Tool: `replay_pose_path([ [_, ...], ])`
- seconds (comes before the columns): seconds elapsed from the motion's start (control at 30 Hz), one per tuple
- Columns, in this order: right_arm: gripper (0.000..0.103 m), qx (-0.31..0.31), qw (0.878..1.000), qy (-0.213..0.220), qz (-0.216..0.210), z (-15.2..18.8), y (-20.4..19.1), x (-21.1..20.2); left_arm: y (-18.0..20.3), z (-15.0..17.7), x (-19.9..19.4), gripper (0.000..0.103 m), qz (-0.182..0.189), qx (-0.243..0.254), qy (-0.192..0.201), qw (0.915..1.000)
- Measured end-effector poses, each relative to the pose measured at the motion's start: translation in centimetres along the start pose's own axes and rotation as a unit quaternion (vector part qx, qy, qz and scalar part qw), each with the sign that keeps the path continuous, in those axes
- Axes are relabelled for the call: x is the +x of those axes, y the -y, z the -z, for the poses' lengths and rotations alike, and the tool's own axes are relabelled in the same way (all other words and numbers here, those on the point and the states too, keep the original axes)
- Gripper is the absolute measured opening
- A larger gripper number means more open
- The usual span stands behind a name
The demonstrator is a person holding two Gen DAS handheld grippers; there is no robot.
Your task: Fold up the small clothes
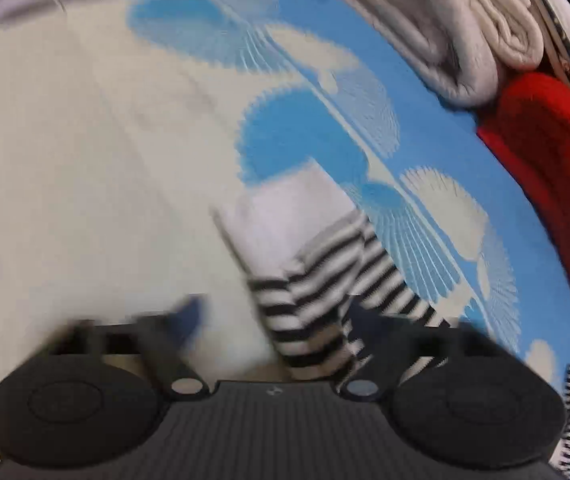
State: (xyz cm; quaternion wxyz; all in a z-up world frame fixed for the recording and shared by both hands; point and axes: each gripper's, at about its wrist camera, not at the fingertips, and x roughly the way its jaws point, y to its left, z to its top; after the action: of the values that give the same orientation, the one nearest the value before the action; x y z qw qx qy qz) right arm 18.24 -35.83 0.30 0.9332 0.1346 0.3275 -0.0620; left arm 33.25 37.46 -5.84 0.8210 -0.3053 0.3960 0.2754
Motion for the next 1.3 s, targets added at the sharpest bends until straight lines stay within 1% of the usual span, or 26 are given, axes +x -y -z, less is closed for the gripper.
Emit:
replay_pose_path([
  [0.03,0.077,0.002,1.0,0.0,0.0,0.1,0.6,-0.1,0.5,0.3,-1.5,0.1,-0.002,0.016,0.017,0.9997],
  [0.07,0.077,0.005,1.0,0.004,0.005,0.2,1.3,-0.3,0.8,0.8,-2.9,0.101,0.001,0.036,0.021,0.9991],
  [0.13,0.077,0.005,1.0,0.015,0.022,0.5,2.8,-0.9,1.4,2.4,-5.8,0.101,0.025,0.082,0.011,0.9963],
  [0.2,0.077,0.01,0.999,0.026,0.037,1.1,4.4,-2.2,1.7,5.1,-9.0,0.101,0.048,0.127,0.003,0.9907],
  [0.27,0.077,0.021,0.998,0.031,0.04,2.2,5.5,-4.2,2.0,8.8,-12.1,0.101,0.074,0.185,0.001,0.98],
  [0.37,0.077,0.03,0.998,0.043,0.022,5.0,6.4,-8.3,0.8,15.9,-16.5,0.103,0.114,0.259,-0.001,0.9591],
  [0.4,0.077,0.037,0.998,0.045,0.016,6.4,6.6,-9.7,0.8,18.5,-17.1,0.103,0.12,0.277,-0.009,0.9534],
  [0.47,0.077,0.041,0.999,0.034,0.001,9.4,6.6,-12.1,0.4,22.7,-18.1,0.103,0.13,0.313,-0.044,0.9399],
  [0.5,0.075,0.034,0.999,0.027,-0.006,11.2,6.6,-13.2,0.4,24.0,-18.3,0.103,0.135,0.321,-0.052,0.9359],
  [0.57,0.057,0.002,1.0,0.009,0.003,14.2,6.2,-14.4,0.6,26.4,-19.0,0.103,0.137,0.336,-0.053,0.9301],
  [0.6,0.042,-0.015,1.0,-0.003,0.012,15.4,5.8,-14.5,0.8,27.2,-19.2,0.103,0.134,0.345,-0.051,0.9275],
  [0.63,0.041,-0.028,0.999,-0.018,0.017,16.3,5.5,-14.3,1.0,27.8,-19.2,0.103,0.13,0.352,-0.049,0.9256],
  [0.7,0.041,-0.029,0.998,-0.047,0.015,17.7,5.3,-13.5,1.4,28.8,-19.0,0.103,0.121,0.359,-0.05,0.9243],
  [0.77,0.043,-0.008,0.997,-0.082,0.004,18.6,5.5,-12.1,1.4,28.9,-18.0,0.103,0.108,0.358,-0.057,0.9258],
  [0.8,0.05,0.003,0.996,-0.092,0.006,18.9,5.6,-11.4,1.6,29.0,-17.7,0.103,0.1,0.36,-0.062,0.9255],
  [0.83,0.055,0.006,0.995,-0.098,0.008,19.1,5.7,-11.0,1.6,29.3,-17.4,0.103,0.092,0.365,-0.069,0.924],
  [0.87,0.057,-0.005,0.996,-0.093,0.006,19.5,5.5,-10.6,1.8,29.7,-17.0,0.103,0.083,0.371,-0.074,0.9218],
  [0.9,0.059,-0.031,0.996,-0.085,0.007,19.6,5.0,-10.6,1.8,29.7,-16.8,0.103,0.077,0.377,-0.077,0.9197],
  [0.93,0.057,-0.058,0.995,-0.082,0.009,19.8,4.5,-10.5,1.6,29.9,-16.8,0.103,0.073,0.385,-0.078,0.9166],
  [0.97,0.048,-0.075,0.994,-0.08,0.008,19.8,4.2,-10.5,1.7,30.2,-16.6,0.103,0.069,0.394,-0.079,0.913],
  [1.0,0.01,-0.086,0.993,-0.079,0.0,19.9,4.0,-10.5,1.7,30.4,-16.6,0.103,0.065,0.403,-0.079,0.9094],
  [1.03,0.004,-0.09,0.993,-0.078,-0.01,19.7,3.8,-10.6,1.6,30.6,-16.5,0.103,0.062,0.409,-0.079,0.9069],
  [1.1,0.004,-0.078,0.995,-0.069,-0.009,19.1,4.4,-12.1,1.4,31.0,-16.4,0.103,0.056,0.418,-0.078,0.9035],
  [1.17,0.002,-0.055,0.997,-0.051,-0.005,18.1,5.6,-14.5,1.0,31.2,-16.3,0.103,0.049,0.428,-0.076,0.8992],
  [1.27,0.002,-0.031,0.998,-0.04,0.035,17.6,7.8,-18.0,0.8,31.3,-16.1,0.103,0.049,0.446,-0.082,0.8901],
  [1.3,0.002,-0.015,0.998,-0.049,0.04,17.7,8.5,-18.3,0.8,31.2,-16.1,0.103,0.05,0.446,-0.083,0.8899],
])
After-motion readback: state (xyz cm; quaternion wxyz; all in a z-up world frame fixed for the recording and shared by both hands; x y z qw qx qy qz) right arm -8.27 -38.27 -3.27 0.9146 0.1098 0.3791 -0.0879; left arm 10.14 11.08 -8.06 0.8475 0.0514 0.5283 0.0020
